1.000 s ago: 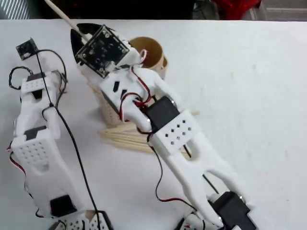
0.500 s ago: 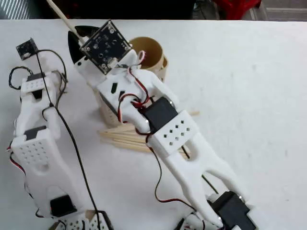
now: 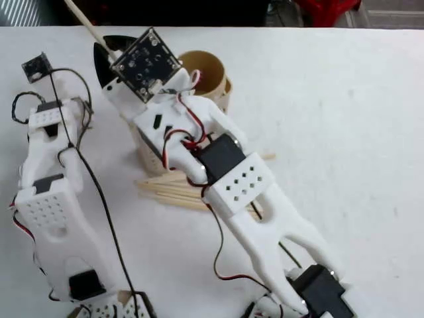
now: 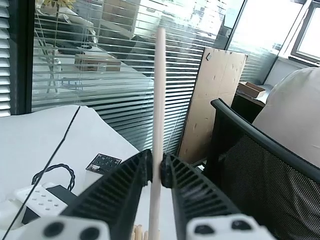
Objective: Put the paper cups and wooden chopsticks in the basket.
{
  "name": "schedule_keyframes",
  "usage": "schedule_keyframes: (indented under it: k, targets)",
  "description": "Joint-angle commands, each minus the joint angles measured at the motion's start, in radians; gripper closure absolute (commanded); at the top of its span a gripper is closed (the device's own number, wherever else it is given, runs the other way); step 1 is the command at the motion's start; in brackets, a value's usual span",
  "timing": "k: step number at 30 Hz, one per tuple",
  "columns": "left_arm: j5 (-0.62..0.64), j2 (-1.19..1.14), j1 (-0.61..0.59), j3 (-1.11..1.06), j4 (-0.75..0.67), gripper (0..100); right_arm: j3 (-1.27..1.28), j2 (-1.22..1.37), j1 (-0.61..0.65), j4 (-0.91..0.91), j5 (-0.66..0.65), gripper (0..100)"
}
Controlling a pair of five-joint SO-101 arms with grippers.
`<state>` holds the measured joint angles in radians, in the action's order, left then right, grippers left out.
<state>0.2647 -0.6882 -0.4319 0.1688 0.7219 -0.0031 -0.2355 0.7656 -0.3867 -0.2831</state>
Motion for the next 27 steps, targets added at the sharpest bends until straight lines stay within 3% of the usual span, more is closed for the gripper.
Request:
schedule_keyframes:
  k: [1, 18, 21, 24, 27]
  targets:
    - [-0.011, 0.004, 0.002, 0.041, 0.0, 84, -0.051, -0.005, 0.008, -0.004, 0.008, 97.0]
    - [-0.011, 0.004, 0.001, 0.041, 0.0, 84, -0.049, -0.013, 0.01, -0.015, 0.017, 88.3]
    - [-0.011, 0.004, 0.001, 0.041, 0.0, 84, -0.057, -0.018, 0.012, -0.153, 0.017, 90.6]
    - [-0.011, 0.004, 0.001, 0.041, 0.0, 84, -0.054, -0.059, 0.035, -0.374, 0.015, 99.0]
    - [-0.011, 0.004, 0.001, 0.041, 0.0, 84, -0.055, -0.136, 0.044, -0.628, 0.008, 94.2]
